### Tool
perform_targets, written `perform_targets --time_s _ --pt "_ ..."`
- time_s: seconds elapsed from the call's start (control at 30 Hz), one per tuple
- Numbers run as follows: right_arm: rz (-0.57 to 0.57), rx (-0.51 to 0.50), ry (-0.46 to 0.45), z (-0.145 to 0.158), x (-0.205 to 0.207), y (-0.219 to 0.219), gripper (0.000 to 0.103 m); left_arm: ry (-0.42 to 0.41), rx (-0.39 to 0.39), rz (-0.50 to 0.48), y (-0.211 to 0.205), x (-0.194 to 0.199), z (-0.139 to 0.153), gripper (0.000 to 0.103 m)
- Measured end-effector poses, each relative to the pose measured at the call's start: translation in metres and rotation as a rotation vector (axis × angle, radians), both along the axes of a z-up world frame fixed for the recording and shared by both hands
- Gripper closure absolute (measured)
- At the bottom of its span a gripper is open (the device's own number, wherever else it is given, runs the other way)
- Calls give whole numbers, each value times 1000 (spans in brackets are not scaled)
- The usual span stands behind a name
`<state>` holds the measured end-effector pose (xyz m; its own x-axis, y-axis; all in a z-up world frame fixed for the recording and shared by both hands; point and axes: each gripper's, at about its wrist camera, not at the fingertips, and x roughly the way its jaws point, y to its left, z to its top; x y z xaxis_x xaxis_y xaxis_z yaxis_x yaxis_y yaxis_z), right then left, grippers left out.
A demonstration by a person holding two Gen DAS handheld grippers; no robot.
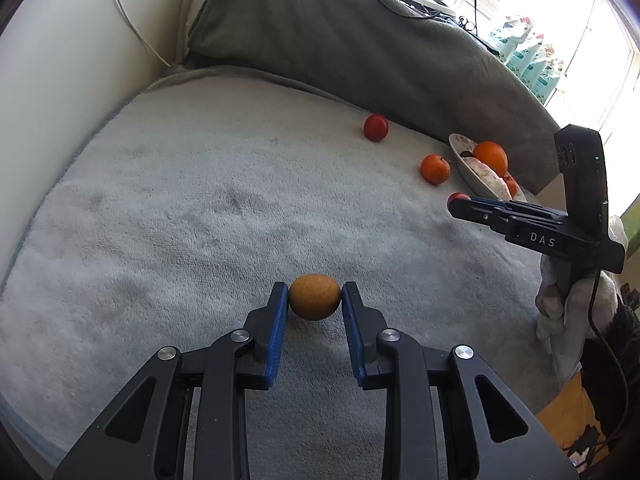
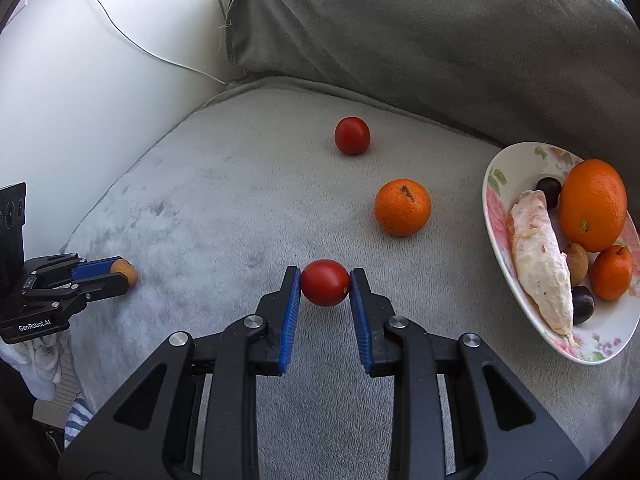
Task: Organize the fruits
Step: 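Carry the kiwi and the cherry tomato above the plate with both tools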
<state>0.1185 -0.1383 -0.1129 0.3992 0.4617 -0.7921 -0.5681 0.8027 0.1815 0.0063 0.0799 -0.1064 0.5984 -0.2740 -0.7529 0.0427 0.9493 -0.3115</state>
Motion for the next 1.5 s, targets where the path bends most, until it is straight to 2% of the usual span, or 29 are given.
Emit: perform_targets --time_s 0.3,0.67,1.07,1.5 --pt "-52 37 -45 27 -7 -33 77 -39 -7 -34 -14 8 16 77" --pt "-140 39 -108 53 -11 -80 77 -103 -9 -132 -53 27 38 77" --pt "-226 28 -128 63 -3 -123 77 -155 -15 -228 -96 56 57 77" --pt "-305 24 -133 62 18 -159 77 -172 -16 -319 -147 91 65 77"
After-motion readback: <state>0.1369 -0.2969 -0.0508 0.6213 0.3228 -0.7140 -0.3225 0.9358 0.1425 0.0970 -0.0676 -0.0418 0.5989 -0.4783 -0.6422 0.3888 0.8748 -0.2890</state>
